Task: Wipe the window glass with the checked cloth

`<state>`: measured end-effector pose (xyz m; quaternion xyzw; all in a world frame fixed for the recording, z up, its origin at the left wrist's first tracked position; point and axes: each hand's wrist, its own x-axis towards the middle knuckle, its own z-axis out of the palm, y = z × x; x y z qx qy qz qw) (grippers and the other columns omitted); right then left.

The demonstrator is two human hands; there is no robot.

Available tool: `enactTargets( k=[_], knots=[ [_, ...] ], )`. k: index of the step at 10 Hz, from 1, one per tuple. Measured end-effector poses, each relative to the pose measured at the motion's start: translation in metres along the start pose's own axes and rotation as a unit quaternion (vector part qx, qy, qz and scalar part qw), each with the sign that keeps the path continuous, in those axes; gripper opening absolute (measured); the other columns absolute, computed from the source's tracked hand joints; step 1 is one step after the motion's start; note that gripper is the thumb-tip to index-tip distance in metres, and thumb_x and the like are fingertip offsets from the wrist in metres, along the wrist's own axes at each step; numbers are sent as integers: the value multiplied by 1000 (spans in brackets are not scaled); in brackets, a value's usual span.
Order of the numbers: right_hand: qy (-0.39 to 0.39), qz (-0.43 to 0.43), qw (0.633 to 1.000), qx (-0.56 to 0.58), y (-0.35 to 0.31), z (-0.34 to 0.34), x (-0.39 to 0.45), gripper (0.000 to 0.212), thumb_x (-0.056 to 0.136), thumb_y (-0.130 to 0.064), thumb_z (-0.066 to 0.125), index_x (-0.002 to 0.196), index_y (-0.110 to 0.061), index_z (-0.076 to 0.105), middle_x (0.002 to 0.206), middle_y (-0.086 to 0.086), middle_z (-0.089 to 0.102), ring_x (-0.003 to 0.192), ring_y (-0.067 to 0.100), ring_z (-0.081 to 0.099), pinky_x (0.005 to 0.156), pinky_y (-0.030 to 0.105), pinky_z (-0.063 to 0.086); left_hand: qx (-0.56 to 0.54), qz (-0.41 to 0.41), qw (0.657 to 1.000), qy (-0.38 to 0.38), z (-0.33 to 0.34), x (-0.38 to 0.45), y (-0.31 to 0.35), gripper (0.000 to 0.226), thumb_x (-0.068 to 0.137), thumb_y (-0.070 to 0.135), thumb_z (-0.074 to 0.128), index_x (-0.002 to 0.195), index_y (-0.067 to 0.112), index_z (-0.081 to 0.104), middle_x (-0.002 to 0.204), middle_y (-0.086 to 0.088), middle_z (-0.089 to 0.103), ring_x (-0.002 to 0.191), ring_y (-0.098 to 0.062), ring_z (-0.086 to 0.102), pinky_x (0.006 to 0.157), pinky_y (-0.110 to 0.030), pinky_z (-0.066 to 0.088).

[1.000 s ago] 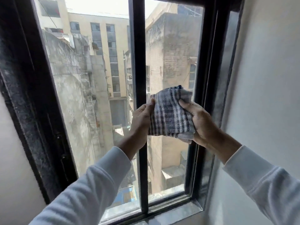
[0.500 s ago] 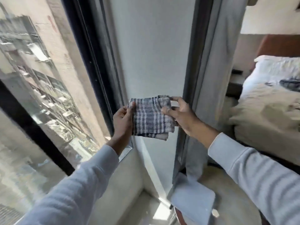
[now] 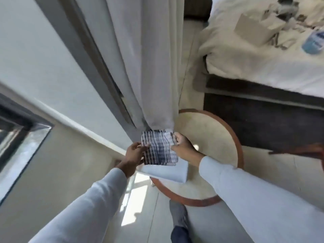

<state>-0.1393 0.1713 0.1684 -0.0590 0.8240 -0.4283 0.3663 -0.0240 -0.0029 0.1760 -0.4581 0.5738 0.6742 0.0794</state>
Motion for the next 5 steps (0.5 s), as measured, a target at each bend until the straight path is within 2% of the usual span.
enactTargets(
  k=[1, 2, 3, 4, 5],
  knots=[
    [-12, 39, 998, -40, 56, 26, 44, 57, 96, -10, 62, 151, -15, 47, 147, 9, 60, 127, 34, 62, 90, 33, 51, 48, -12, 999, 9, 19, 60, -51, 11, 105, 12, 69, 116, 13, 67, 101, -8, 72, 78, -17, 69, 60, -22, 58],
    [-10, 52, 998, -38, 98, 50, 80, 62, 96, -7, 56, 154, -24, 44, 150, 9, 61, 119, 33, 67, 81, 29, 47, 81, -21, 997, -1, 25, 114, -90, 18, 100, 14, 74, 117, 12, 67, 107, -11, 73, 88, -25, 72, 75, -31, 65],
    [14, 60, 997, -43, 123, 67, 103, 68, 98, -3, 51, 162, -24, 38, 155, 9, 57, 123, 30, 66, 93, 34, 54, 181, -10, 983, 17, 22, 157, -119, 39, 88, 25, 74, 125, 16, 69, 112, -7, 76, 108, -32, 73, 96, -43, 61],
    [28, 55, 992, -111, 136, 76, 113, 64, 101, -6, 50, 162, -24, 38, 162, 10, 47, 147, 31, 46, 120, 41, 44, 271, 40, 961, 45, 19, 170, -128, 57, 96, 18, 70, 150, 15, 53, 142, -12, 68, 129, -37, 66, 104, -39, 53],
    [23, 27, 976, -216, 129, 85, 112, 62, 103, -11, 48, 162, -24, 35, 171, 3, 32, 162, 27, 16, 128, 46, 31, 330, 94, 939, 40, 21, 168, -124, 63, 100, 17, 69, 158, 11, 47, 156, -15, 58, 141, -39, 57, 115, -42, 45]
  ],
)
